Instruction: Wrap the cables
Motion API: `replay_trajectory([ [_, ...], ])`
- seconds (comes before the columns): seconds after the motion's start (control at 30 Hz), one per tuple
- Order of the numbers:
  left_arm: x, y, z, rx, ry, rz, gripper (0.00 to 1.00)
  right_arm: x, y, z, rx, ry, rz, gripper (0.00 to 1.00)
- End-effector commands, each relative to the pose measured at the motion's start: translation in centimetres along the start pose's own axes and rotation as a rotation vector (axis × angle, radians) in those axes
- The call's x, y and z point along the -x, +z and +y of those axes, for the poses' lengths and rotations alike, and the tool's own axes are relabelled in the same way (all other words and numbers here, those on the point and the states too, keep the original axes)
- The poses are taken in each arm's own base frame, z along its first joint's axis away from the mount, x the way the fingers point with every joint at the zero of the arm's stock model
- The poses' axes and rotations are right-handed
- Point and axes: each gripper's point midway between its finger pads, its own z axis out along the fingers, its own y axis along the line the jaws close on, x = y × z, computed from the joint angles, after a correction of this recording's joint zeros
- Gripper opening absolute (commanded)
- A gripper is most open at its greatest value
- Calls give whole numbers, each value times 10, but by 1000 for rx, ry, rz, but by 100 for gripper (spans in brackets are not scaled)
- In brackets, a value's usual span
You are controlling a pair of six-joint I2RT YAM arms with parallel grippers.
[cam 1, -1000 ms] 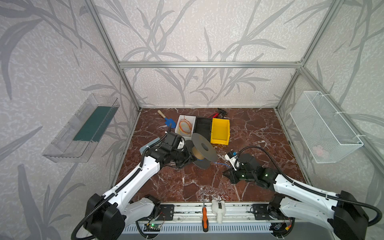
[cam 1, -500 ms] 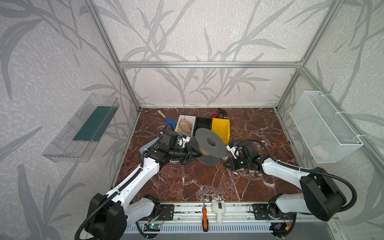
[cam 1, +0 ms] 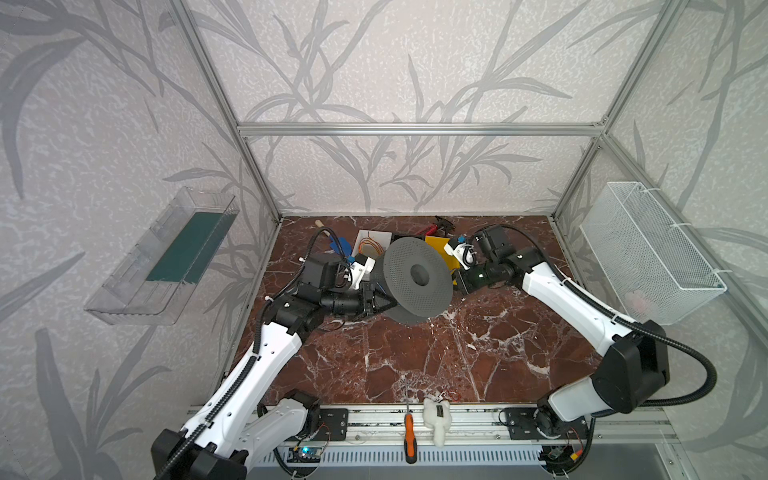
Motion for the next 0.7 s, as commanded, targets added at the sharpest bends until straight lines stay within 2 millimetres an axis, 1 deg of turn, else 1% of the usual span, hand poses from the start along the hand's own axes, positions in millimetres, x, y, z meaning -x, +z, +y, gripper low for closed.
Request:
replay_trajectory([
  [0.0, -50, -9, -35, -178, 117, 187, 0, -13, -30, -48, -338, -56, 50, 0],
  [0.03, -52, -5, -38, -203, 123, 195, 0, -7, -34, -40, -340, -99, 7, 0],
  [0.13, -60, 9, -41, -250, 121, 236, 0, 6, -50, -26, -352, -184, -128, 0],
  [0.17, -64, 14, -39, -248, 119, 259, 0, 11, -60, -20, -356, -219, -176, 0],
  [0.23, -70, 22, -40, -254, 121, 288, 0, 21, -83, -15, -409, -274, -277, 0],
  [0.33, -69, 30, -46, -296, 103, 304, 0, 32, -120, 4, -396, -343, -454, 0],
  [0.4, -64, 32, -57, -344, 112, 296, 0, 32, -134, 24, -321, -383, -535, 0],
  [0.47, -58, 33, -69, -388, 129, 285, 0, 29, -147, 48, -220, -426, -620, 0],
  [0.5, -56, 33, -73, -398, 129, 283, 0, 27, -154, 55, -197, -432, -663, 0],
  [0.57, -55, 36, -75, -403, 118, 289, 0, 25, -176, 67, -166, -446, -766, 0],
  [0.67, -55, 38, -80, -417, 108, 294, 0, 21, -208, 78, -165, -472, -877, 0],
])
